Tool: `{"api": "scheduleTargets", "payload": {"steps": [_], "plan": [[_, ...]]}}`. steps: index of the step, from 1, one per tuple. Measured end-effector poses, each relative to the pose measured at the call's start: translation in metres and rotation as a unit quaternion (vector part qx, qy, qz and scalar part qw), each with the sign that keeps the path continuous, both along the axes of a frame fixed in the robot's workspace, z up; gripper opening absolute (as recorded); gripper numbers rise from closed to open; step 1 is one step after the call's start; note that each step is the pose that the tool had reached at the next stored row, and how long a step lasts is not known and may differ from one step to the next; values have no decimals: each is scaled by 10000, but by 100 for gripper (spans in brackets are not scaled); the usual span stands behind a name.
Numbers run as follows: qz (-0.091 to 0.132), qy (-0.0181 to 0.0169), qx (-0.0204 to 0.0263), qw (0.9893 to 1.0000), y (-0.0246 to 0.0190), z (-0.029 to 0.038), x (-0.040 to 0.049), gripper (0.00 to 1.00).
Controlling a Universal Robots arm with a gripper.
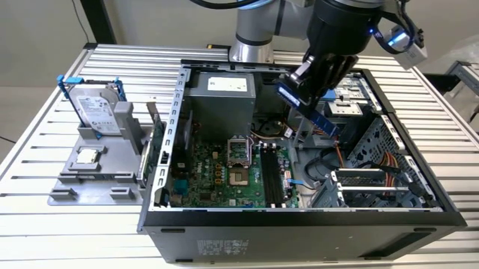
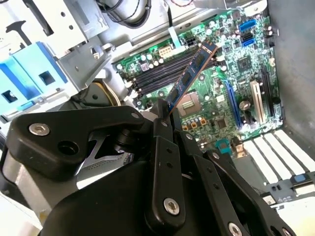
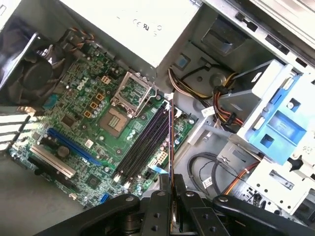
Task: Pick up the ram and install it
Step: 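Insert the ram into the slot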
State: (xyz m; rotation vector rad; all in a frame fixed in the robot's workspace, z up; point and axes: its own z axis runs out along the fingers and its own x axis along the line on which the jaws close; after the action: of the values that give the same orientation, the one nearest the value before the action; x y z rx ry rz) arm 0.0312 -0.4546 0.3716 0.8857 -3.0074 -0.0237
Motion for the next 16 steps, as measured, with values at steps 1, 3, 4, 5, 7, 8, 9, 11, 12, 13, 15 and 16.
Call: {"api": "scheduleTargets", "payload": {"steps": [1, 3, 4, 5, 7, 8, 9, 11, 12, 13, 15, 16], "plan": [[-44, 0, 0, 10000, 0, 0, 0, 0], [-135, 0, 0, 9999, 0, 0, 0, 0], [-179, 0, 0, 9998, 0, 0, 0, 0], [-223, 0, 0, 9998, 0, 0, 0, 0], [-314, 0, 1, 9995, 0, -1, 0, 0], [-358, 0, 1, 9994, 0, -1, 0, 0], [-403, 0, 1, 9992, 0, -1, 0, 0], [-492, 0, 1, 9988, 0, 0, 0, 0], [-539, 0, 0, 9985, 0, 0, 0, 0], [-585, 0, 0, 9983, 0, 0, 0, 0], [-678, 0, 0, 9977, 0, 0, 0, 0], [-724, 0, 0, 9974, 0, 0, 0, 0]]}}
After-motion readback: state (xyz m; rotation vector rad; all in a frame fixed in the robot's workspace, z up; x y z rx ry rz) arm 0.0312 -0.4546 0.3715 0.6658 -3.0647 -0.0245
